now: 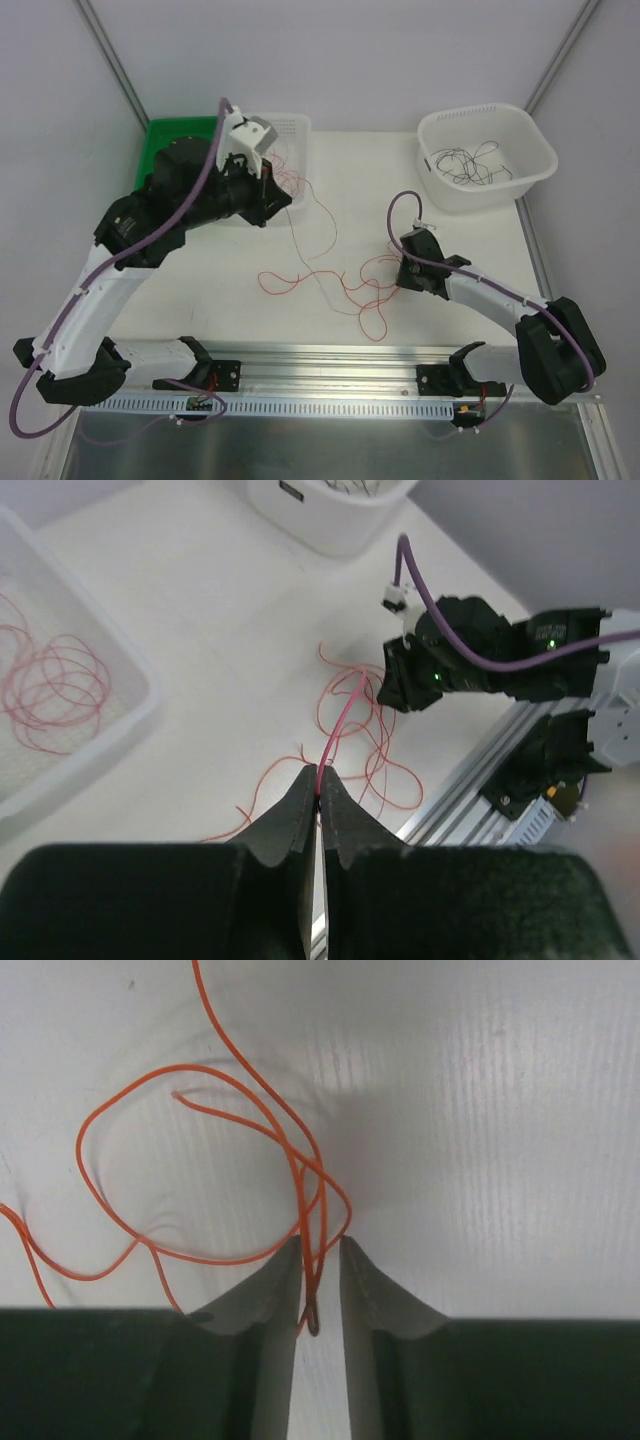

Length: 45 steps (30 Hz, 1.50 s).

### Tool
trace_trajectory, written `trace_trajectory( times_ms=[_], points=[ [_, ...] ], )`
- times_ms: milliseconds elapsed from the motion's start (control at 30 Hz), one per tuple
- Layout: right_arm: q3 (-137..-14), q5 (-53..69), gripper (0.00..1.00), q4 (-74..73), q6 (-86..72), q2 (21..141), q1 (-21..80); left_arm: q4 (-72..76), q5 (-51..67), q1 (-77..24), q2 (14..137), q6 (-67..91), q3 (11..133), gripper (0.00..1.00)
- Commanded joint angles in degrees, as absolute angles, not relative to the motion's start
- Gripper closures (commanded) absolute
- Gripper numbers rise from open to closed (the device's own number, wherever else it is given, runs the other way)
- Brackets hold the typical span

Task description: Untangle the cables

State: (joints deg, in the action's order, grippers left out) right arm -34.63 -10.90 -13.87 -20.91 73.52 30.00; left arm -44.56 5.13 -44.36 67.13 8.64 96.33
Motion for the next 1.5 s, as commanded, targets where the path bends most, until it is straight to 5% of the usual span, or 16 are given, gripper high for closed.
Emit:
trace_trajectory(
  times_ms=[0, 167, 367, 667, 800, 1033, 1467],
  points=[
    [-33.75, -14.24, 0.78, -15.82, -20.74, 70.14, 29.18, -51.23, 7.99, -39.14, 66.71, 8.35, 107.12, 1.00],
    [-32.43, -16.08, 0.86, -18.19, -20.92, 68.82, 28.39, -55.19, 5.72, -35.51, 68.55, 7.21, 121.36, 0.99],
    [-32.25, -14.15, 0.75, -19.95, -20.48, 65.22, 28.39, -55.02, -1.82, -35.42, 71.01, 5.63, 125.33, 0.98],
    [-35.15, -10.20, 0.21, -28.47, -14.77, 52.39, 28.65, -48.45, -12.56, -32.70, 79.70, 1.94, 127.97, 0.98],
    [-36.12, -7.74, 0.10, -31.64, -13.01, 46.33, 28.83, -41.32, -12.66, -28.67, 83.39, 1.23, 129.02, 0.98],
    [-37.35, -11.33, 0.06, -37.96, -11.69, 38.24, 28.83, -36.57, -7.65, -21.37, 93.33, 3.60, 138.24, 0.97],
    [-37.97, -11.51, 0.03, -39.29, -9.76, 33.13, 28.74, -26.64, -0.10, -10.64, 106.42, 7.47, 132.02, 0.97]
  ],
)
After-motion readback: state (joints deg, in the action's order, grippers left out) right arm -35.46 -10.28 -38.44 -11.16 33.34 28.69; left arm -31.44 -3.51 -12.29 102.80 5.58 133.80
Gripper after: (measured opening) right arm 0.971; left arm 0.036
